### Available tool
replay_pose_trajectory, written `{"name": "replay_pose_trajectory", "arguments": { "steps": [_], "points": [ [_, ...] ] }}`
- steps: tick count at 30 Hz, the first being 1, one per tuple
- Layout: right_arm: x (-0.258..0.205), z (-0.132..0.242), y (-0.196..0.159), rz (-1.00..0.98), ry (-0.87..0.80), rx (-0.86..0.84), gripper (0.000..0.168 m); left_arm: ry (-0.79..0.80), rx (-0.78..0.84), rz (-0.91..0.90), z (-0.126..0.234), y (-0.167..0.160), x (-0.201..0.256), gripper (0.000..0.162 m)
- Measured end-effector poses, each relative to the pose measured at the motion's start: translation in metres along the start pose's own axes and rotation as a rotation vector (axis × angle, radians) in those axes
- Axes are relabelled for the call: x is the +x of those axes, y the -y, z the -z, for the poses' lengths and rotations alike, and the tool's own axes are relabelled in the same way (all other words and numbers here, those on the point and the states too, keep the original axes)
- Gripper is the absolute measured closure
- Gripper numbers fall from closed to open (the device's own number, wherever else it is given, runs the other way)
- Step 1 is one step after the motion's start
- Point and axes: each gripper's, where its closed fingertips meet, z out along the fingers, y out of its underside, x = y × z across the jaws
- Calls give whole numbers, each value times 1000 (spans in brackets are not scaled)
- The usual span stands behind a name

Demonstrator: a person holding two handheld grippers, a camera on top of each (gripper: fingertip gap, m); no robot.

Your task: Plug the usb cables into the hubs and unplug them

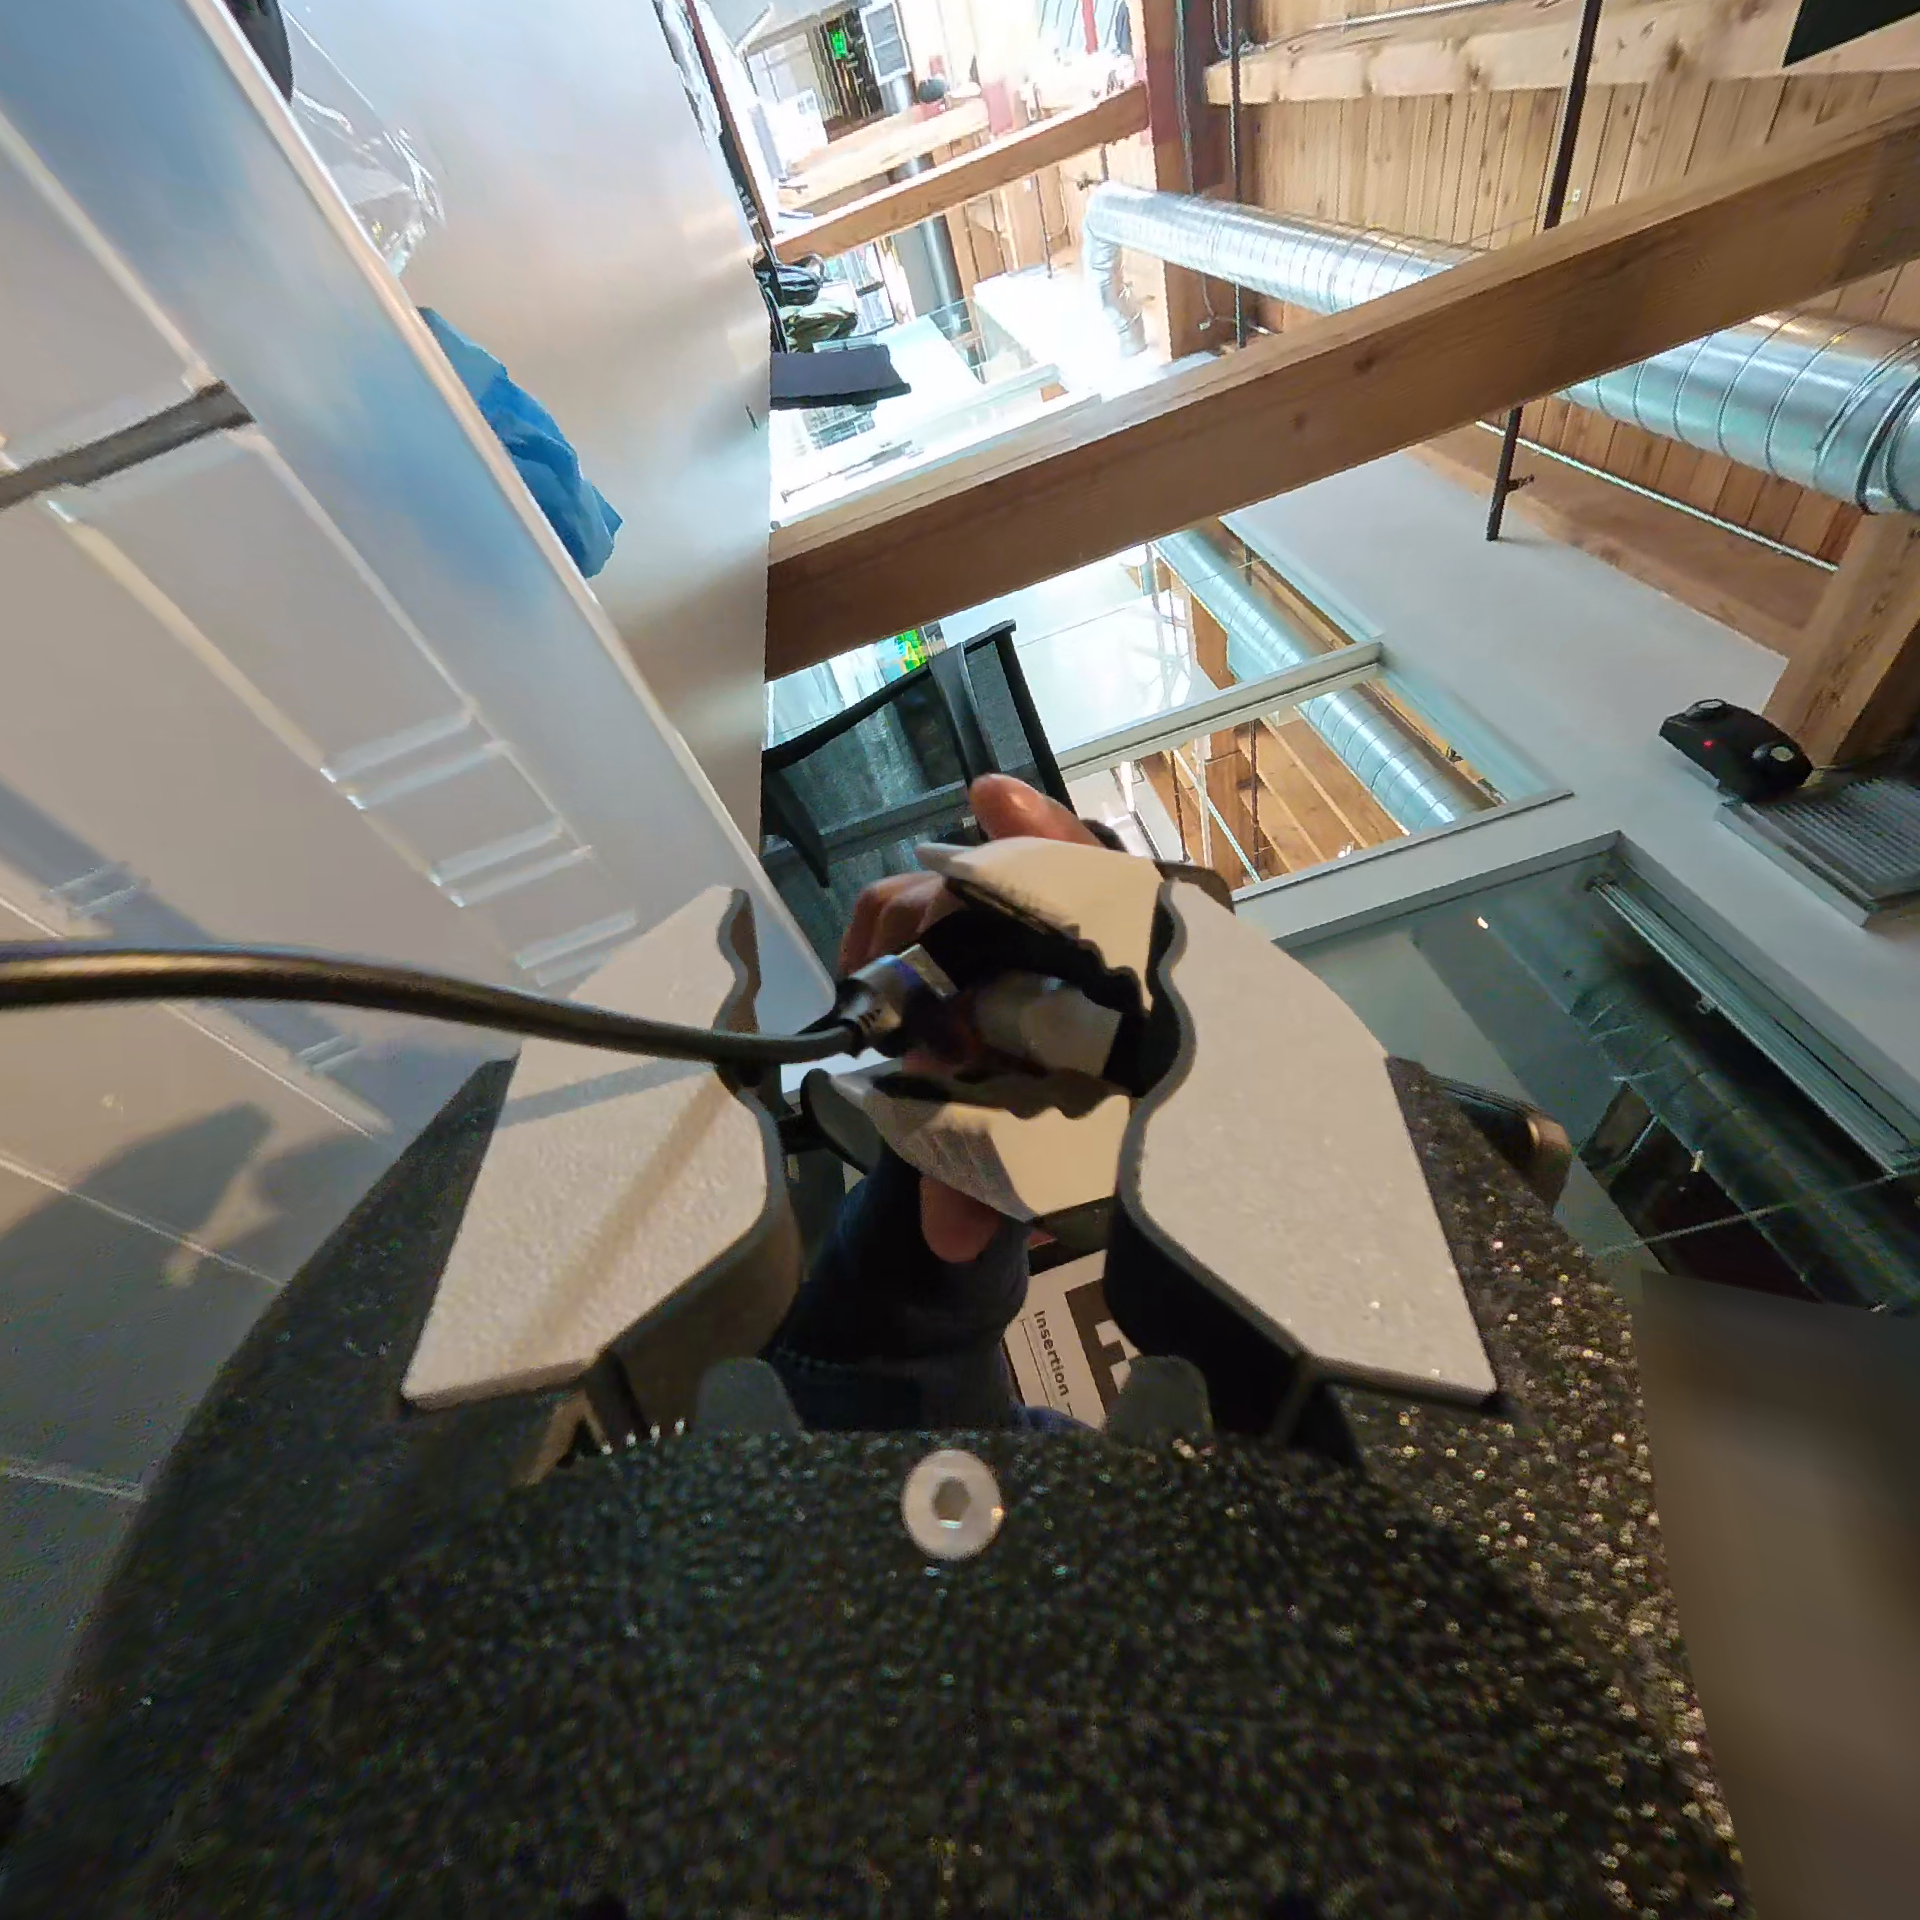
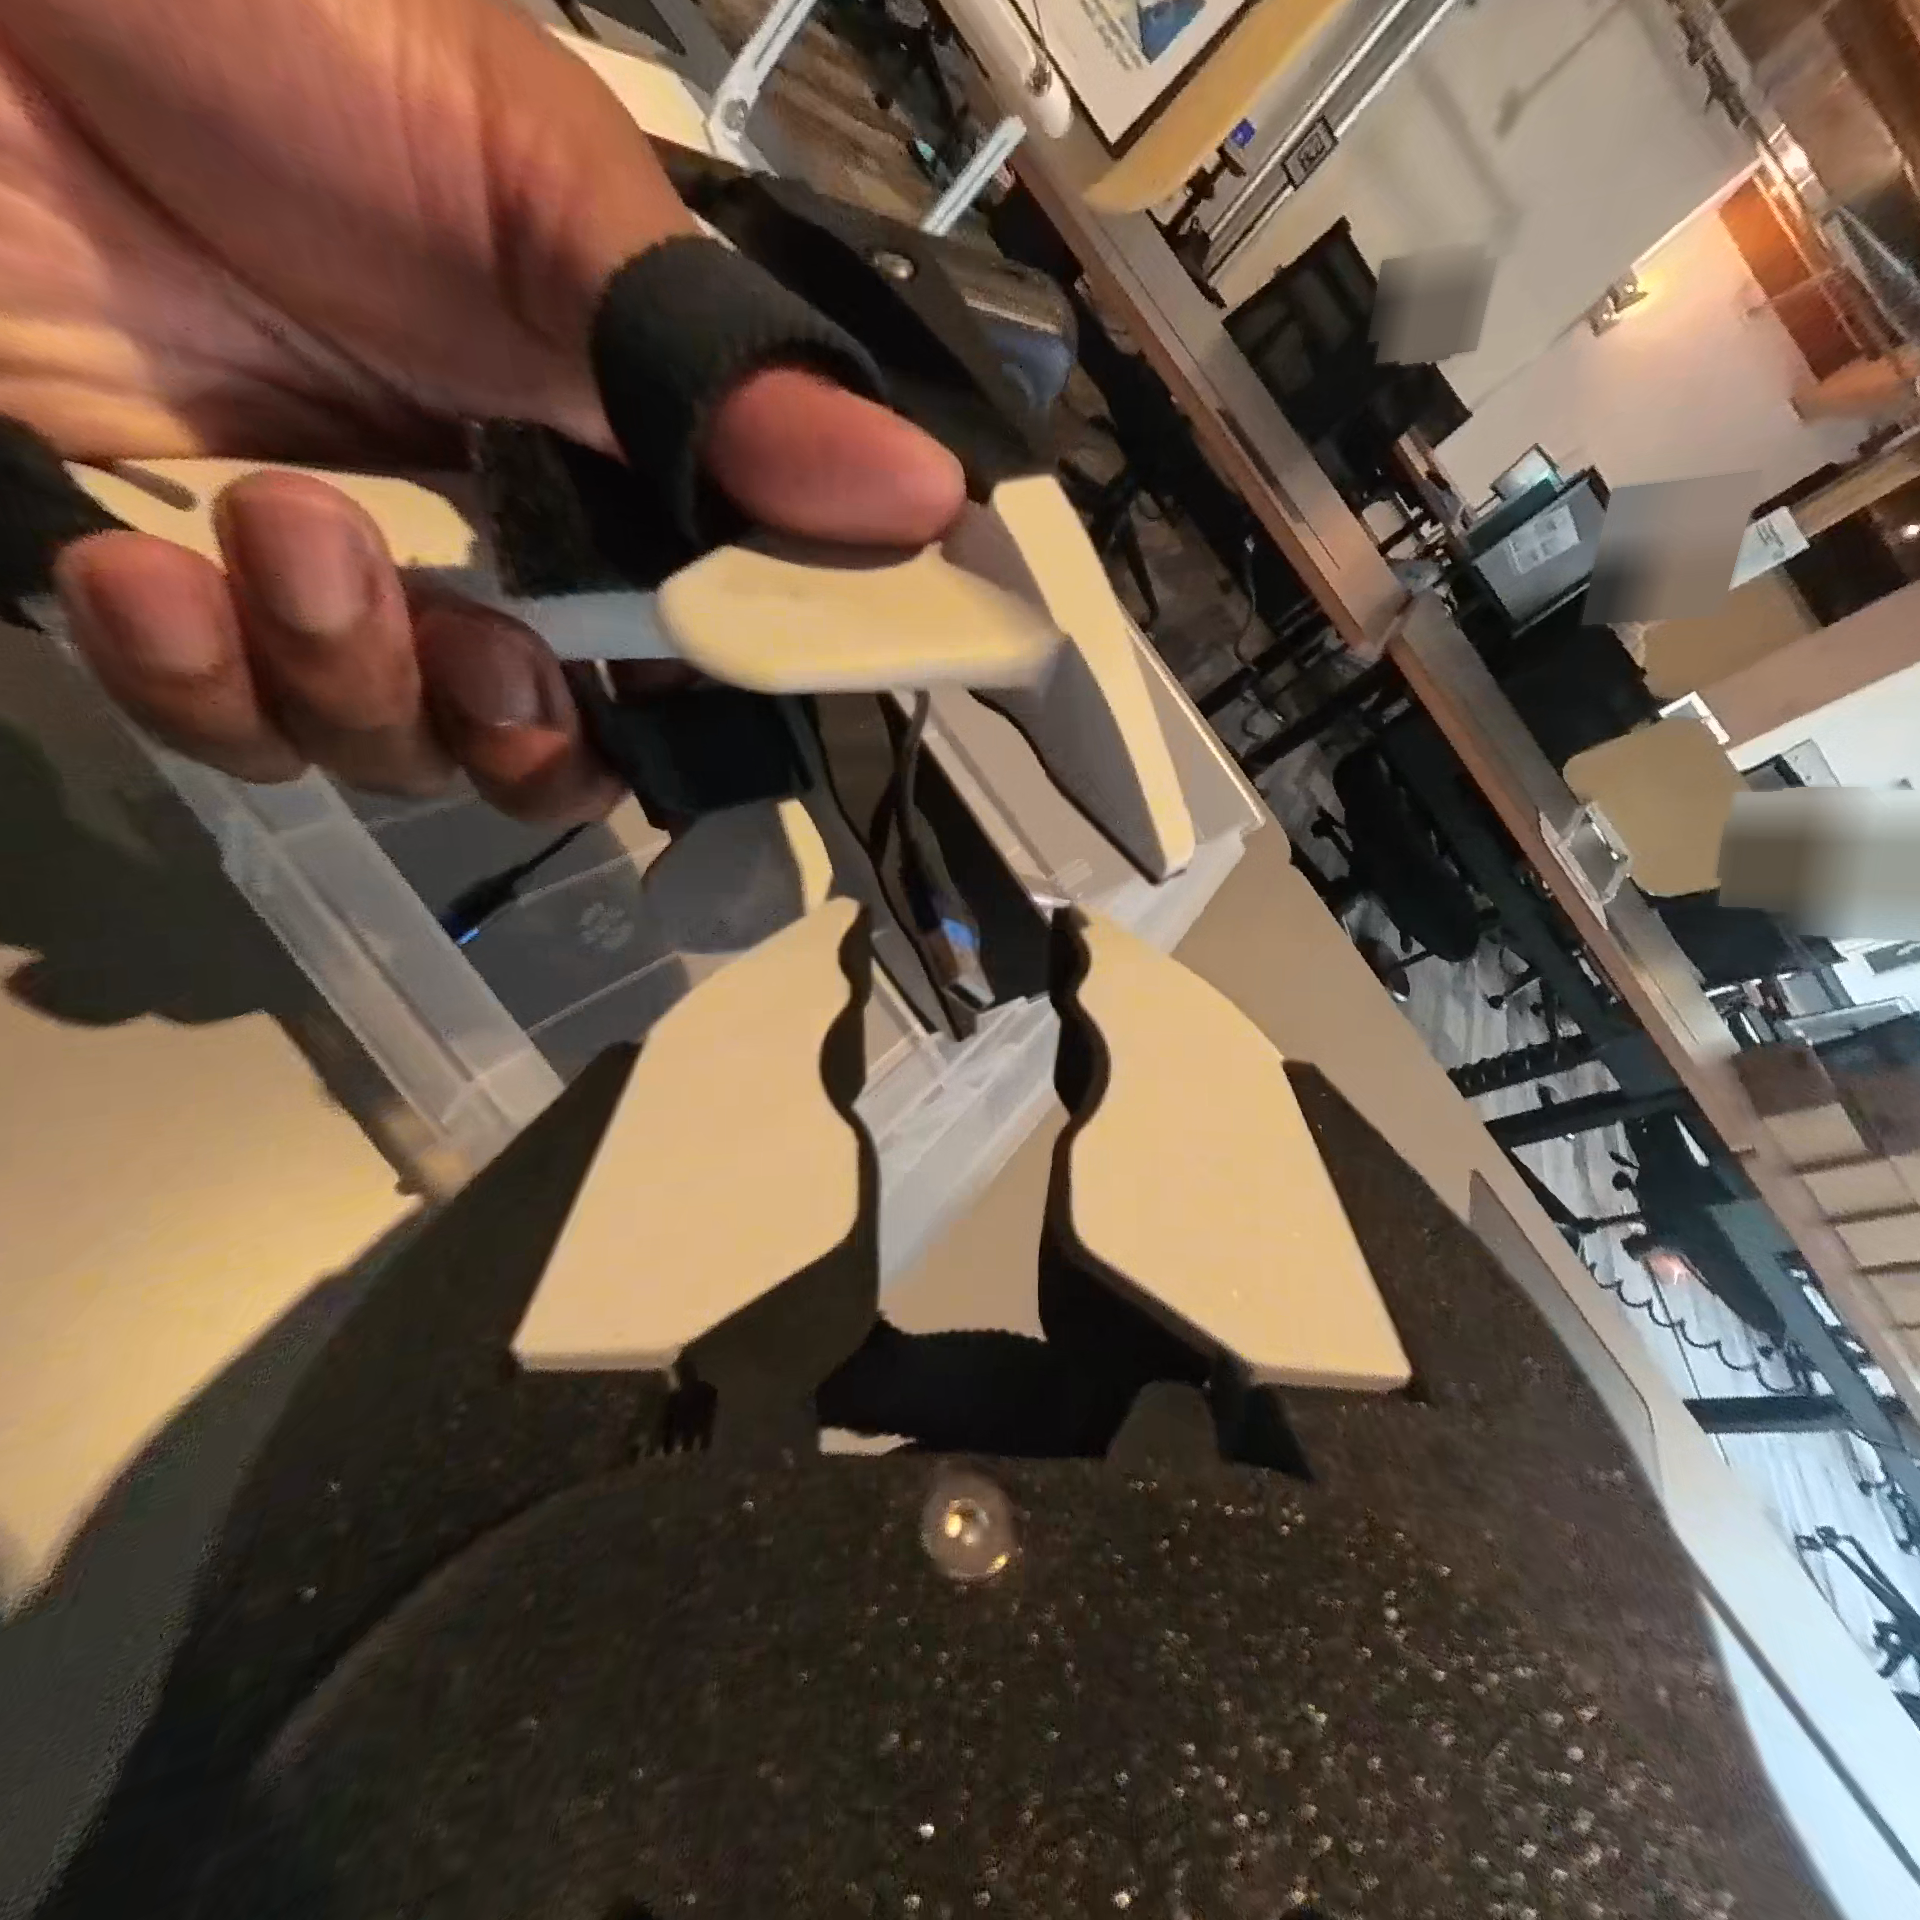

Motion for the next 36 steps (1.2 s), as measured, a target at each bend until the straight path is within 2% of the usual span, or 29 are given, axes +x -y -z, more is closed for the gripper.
{"name": "replay_pose_trajectory", "arguments": {
  "steps": [3,5,10,13,16,19,25,30,36],
  "points": [
    [4,-11,-9,41,-22,-70,158,-14,-28,-6,-2,-6,5,91],
    [5,-16,-8,43,-26,-62,160,-6,-44,-21,0,-11,8,89],
    [12,-23,-13,-218,51,-26,161,-45,-41,-10,17,-23,23,91],
    [8,-29,-19,-260,78,-66,160,-85,-55,-31,26,-38,47,92],
    [-1,-33,-27,-210,90,-151,160,-127,-61,-72,39,-49,74,92],
    [-16,-33,-25,-113,127,-208,160,-134,-15,-118,60,-45,89,93],
    [-32,-33,-17,146,168,-321,160,-123,107,-137,103,-24,93,96],
    [-62,-28,-6,333,310,-339,160,-110,189,-158,136,-13,95,98],
    [-60,-45,-42,380,386,-585,155,-120,219,-180,155,-13,104,98]
  ]
}}
